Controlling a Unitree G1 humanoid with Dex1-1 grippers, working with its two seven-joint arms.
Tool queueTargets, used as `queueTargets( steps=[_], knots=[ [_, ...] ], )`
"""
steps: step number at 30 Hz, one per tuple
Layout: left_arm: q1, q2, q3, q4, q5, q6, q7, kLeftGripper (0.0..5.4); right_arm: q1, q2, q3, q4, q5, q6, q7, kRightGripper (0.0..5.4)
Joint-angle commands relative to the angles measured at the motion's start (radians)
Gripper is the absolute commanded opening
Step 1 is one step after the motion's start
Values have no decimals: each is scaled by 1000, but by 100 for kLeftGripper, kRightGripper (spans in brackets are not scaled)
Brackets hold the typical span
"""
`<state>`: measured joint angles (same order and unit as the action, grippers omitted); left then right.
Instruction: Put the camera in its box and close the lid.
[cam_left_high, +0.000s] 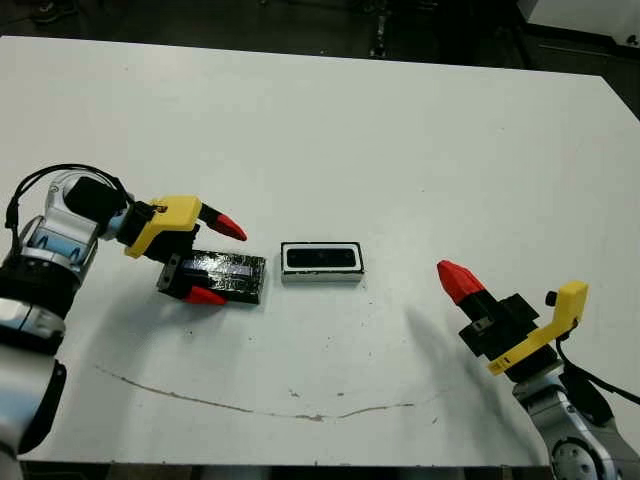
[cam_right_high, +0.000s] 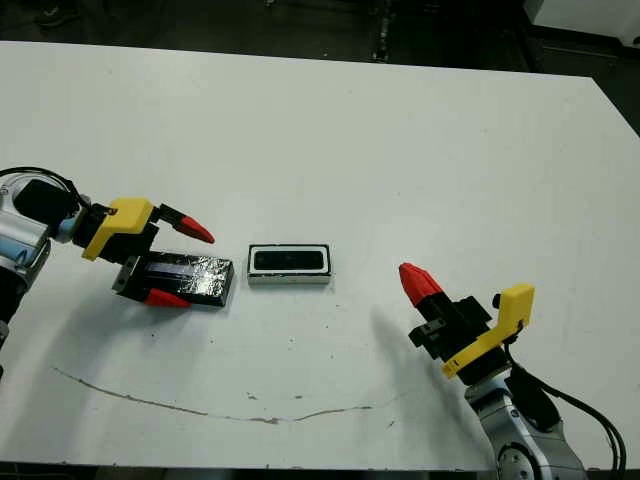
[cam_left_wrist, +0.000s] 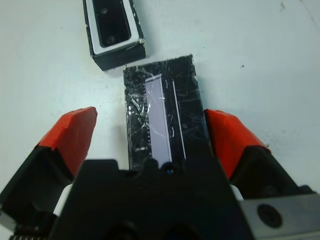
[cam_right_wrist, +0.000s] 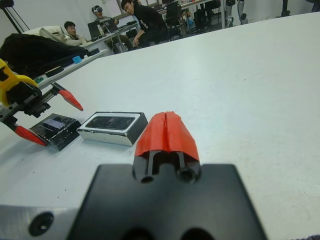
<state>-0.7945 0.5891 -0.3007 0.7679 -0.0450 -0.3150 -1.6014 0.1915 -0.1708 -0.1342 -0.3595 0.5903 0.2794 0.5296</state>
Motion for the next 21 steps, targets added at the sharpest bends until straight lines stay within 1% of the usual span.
queueTargets(
  steps=[1, 3, 7, 8, 12, 13, 15, 18, 21],
  knots=[
    [-11, -11, 0, 28, 17, -6, 5, 540, 3, -18, -4, 7, 3, 0, 4, 2],
    [-16, -15, -2, 41, 20, 14, -1, 540, 3, -19, -3, 8, 1, -2, 4, 2],
    [-10, -16, 1, 45, 34, -7, 24, 540, 3, -22, 0, 4, -1, 3, 2, 2],
    [-8, -20, 7, 49, 27, -5, 25, 540, 6, -21, 1, 2, -1, 3, -2, 2],
    [9, -35, 36, 53, -6, 95, 28, 540, 9, -18, 4, 2, 0, -2, -2, 2],
    [14, -37, 43, 49, -10, 103, 30, 540, 9, -17, 4, 3, 1, -3, -1, 2],
    [24, -37, 48, 33, -8, 112, 40, 540, 10, -15, 5, 7, 0, -8, 1, 2],
    [34, -30, 42, 1, 5, 165, 52, 540, 10, -16, 7, 10, -6, -16, 4, 2],
    [47, -24, 38, -33, 12, 192, 63, 540, 13, -17, 8, 4, -9, -11, -5, 2]
  ],
)
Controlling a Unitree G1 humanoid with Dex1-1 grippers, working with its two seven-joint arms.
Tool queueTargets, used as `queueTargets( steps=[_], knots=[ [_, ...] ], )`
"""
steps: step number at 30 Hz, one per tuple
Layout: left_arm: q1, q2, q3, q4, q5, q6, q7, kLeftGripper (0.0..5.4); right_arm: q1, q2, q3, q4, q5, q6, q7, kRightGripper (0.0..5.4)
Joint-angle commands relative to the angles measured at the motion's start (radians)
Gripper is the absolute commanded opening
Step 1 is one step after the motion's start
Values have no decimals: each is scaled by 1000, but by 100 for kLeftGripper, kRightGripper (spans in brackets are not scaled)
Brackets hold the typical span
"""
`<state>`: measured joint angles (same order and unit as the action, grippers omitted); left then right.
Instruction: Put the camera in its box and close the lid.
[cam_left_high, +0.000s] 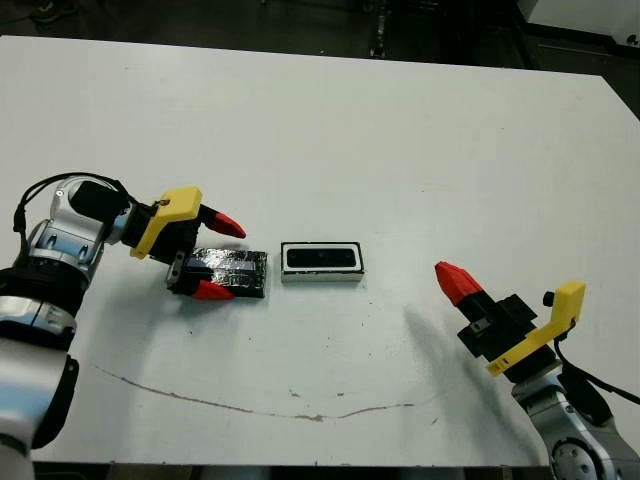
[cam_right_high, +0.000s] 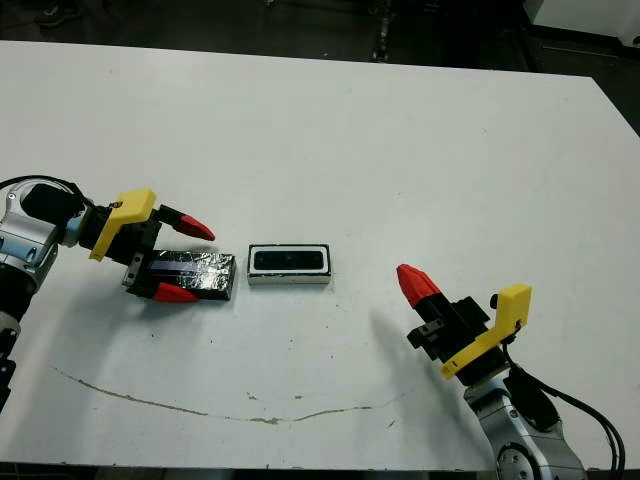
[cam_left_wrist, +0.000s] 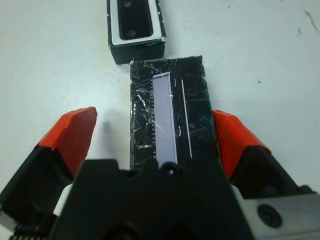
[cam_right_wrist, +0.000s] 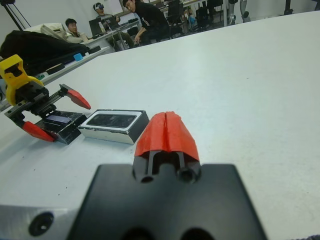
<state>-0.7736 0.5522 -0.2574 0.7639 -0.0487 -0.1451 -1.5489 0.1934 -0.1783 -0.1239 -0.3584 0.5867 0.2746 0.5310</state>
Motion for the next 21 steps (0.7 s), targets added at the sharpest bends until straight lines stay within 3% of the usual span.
queueTargets(
  steps=[1, 11, 16, 21],
  knots=[
    [28, 14, -6, -36, 16, 27, 11, 532, 11, -10, -2, 2, -5, -5, -7, 1],
    [27, 15, -27, -31, 36, 67, -20, 402, 9, -13, -4, 2, 7, 6, -1, 0],
    [38, 16, -23, -36, 43, 33, 5, 329, 11, -11, -2, 3, 3, -3, -2, 0],
    [43, 11, -21, -26, 45, 42, 25, 316, 11, -13, -1, 4, 0, -5, 2, 0]
  ],
)
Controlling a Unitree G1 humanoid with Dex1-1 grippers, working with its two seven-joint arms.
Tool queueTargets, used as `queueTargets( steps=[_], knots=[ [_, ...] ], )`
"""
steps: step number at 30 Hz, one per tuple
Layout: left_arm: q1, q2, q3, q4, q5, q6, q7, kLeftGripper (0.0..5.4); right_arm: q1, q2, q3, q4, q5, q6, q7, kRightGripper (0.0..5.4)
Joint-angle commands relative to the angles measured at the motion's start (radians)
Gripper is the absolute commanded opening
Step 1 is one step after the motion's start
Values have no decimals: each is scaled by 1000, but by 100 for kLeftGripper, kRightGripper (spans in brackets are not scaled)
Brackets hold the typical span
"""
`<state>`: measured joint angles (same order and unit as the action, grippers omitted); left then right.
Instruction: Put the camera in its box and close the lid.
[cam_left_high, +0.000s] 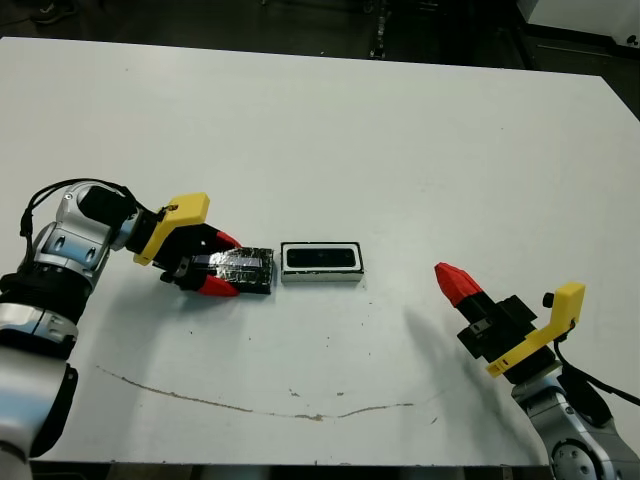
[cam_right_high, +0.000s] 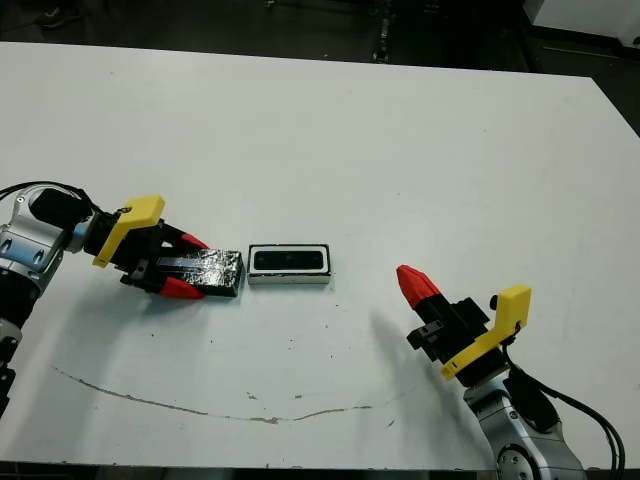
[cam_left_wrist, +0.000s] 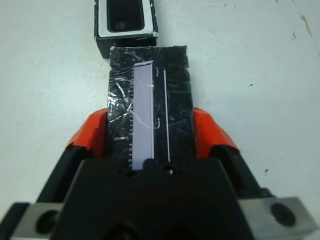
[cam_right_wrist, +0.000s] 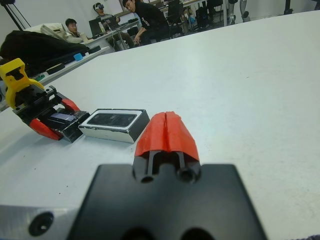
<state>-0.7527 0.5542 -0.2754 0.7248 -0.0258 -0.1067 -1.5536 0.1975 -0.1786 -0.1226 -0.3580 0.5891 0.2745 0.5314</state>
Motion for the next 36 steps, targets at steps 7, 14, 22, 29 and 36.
queueTargets(
  steps=[7, 14, 22, 29, 36],
  knots=[
    [39, 6, 9, -8, 15, 48, 74, 316, 7, -10, -4, 13, 13, -4, 12, 0],
    [71, 8, 84, -60, -50, 111, 128, 316, 6, -7, 3, 20, 1, -19, 15, 0],
    [47, 3, 155, -52, -138, 193, 115, 316, 8, -9, 7, 14, 5, 2, 0, 0],
    [49, -25, 146, -62, -165, 216, 79, 316, 12, -11, 12, 9, -7, -8, 2, 0],
    [37, -57, 120, -33, -148, 215, 52, 316, 11, -5, 13, 12, -5, -15, 5, 0]
  ],
)
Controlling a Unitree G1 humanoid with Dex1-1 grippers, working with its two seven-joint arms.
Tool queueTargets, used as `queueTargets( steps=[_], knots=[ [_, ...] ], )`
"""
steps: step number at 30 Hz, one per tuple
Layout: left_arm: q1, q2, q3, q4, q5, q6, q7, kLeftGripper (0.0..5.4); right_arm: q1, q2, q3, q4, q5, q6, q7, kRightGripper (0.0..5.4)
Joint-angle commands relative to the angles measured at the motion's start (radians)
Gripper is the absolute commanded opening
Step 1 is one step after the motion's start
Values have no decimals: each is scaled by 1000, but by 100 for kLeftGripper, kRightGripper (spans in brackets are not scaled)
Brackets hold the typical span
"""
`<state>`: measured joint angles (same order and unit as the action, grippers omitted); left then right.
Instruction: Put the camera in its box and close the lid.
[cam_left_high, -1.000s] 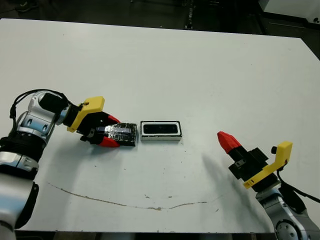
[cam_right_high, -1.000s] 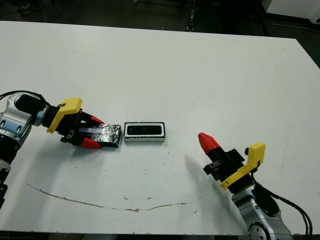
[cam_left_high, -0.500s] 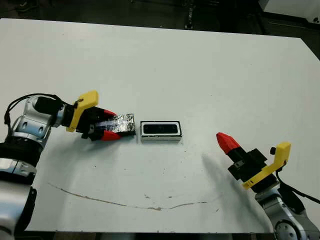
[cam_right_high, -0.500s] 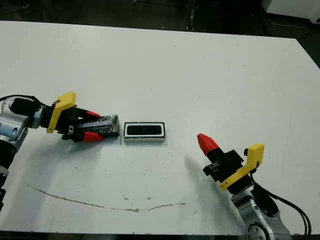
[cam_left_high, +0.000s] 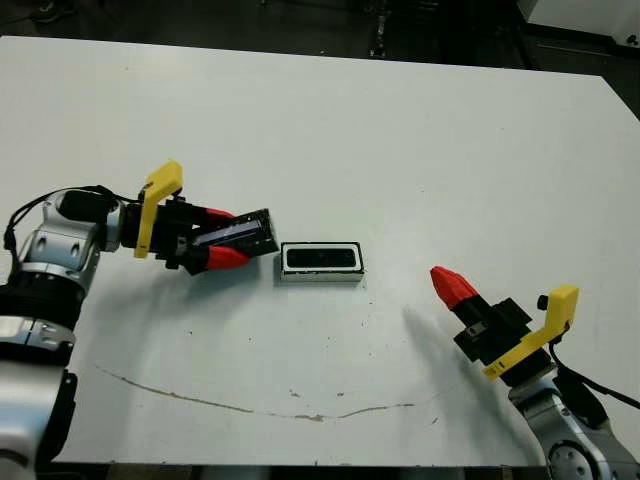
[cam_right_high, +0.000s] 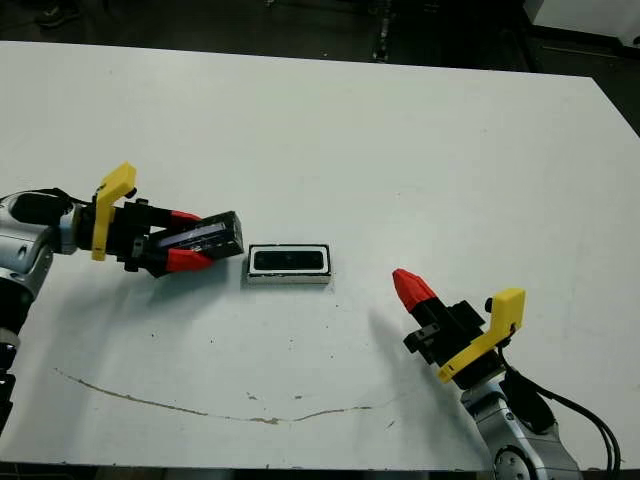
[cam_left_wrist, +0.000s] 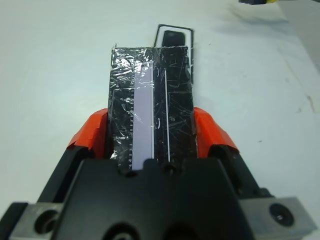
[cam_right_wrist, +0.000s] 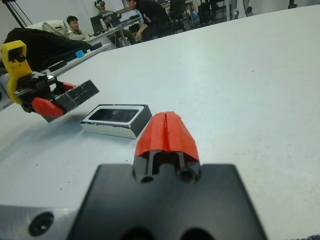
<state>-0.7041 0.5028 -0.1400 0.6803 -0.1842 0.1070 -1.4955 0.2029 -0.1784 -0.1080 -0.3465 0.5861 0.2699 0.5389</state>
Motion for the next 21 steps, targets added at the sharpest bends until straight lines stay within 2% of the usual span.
queueTargets(
  steps=[1, 21],
  knots=[
    [-11, -7, -20, 9, 16, 4, -2, 316, 5, -5, -1, 2, -4, -13, -1, 0],
    [-46, -111, -67, 112, 61, -67, 16, 316, 2, -11, -1, 0, 10, 1, -3, 0]
  ],
)
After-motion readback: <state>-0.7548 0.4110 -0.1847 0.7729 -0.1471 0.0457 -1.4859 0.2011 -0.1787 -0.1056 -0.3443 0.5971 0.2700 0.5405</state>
